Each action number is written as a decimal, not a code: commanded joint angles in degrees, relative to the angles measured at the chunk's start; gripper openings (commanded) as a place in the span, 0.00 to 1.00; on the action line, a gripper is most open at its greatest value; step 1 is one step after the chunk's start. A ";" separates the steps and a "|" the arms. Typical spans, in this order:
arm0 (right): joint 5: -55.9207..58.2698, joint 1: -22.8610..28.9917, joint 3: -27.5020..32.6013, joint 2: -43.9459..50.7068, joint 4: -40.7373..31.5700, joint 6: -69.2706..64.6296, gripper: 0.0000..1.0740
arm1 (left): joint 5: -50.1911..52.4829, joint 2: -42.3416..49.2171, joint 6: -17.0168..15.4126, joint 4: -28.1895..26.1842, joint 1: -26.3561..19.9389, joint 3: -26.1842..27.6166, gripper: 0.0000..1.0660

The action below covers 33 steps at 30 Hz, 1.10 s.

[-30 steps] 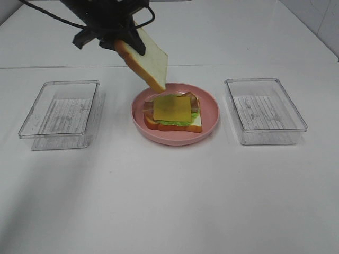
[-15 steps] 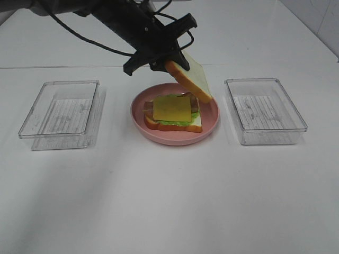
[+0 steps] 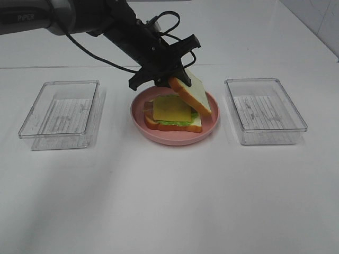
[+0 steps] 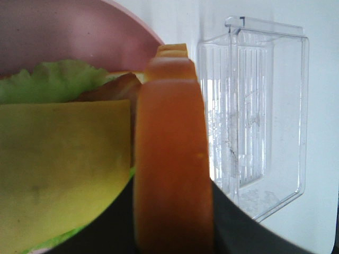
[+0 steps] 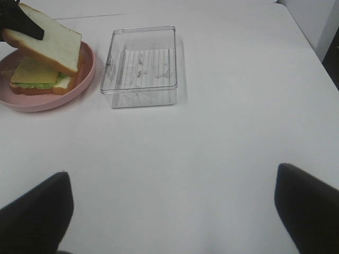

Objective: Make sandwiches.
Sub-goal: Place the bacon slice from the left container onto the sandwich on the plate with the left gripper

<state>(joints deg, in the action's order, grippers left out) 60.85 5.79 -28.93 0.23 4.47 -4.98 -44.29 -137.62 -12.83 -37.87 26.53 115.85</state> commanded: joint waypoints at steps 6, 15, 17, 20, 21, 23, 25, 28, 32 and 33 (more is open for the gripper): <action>-0.57 -0.06 0.17 1.20 0.00 0.57 0.92 | 0.69 -0.57 -0.17 0.86 0.23 -0.06 0.00; -0.57 -0.06 0.17 1.20 0.00 0.57 0.92 | -2.58 -0.46 -1.55 5.44 0.17 -0.06 0.20; -0.57 -0.06 0.17 1.20 0.00 0.57 0.92 | -2.75 -0.46 -1.55 5.79 0.17 0.00 0.25; -0.57 -0.06 0.17 1.20 0.00 0.57 0.92 | -3.72 -0.40 -1.55 7.28 0.17 0.00 0.44; -0.57 -0.06 0.17 1.20 0.00 0.57 0.92 | -3.90 -0.40 -1.55 7.56 0.17 0.00 0.48; -0.57 -0.06 0.17 1.20 0.00 0.57 0.92 | -4.35 -0.40 -1.72 8.02 0.17 0.00 0.55; -0.57 -0.06 0.17 1.20 0.00 0.57 0.92 | -4.64 -0.34 -1.72 8.14 0.17 0.00 0.59; -0.57 -0.06 0.17 1.20 0.00 0.57 0.92 | -6.59 0.63 -1.72 10.71 0.17 0.06 0.72; -0.57 -0.06 0.17 1.20 0.00 0.57 0.92 | -9.85 2.86 -1.89 16.33 0.17 0.11 0.77; -0.57 -0.06 0.17 1.20 0.00 0.57 0.92 | -11.57 4.07 -2.41 19.65 0.17 0.11 0.77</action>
<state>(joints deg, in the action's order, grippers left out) 60.85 5.79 -28.93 0.23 4.47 -4.98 -53.11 -135.91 -14.38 -22.52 26.53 115.85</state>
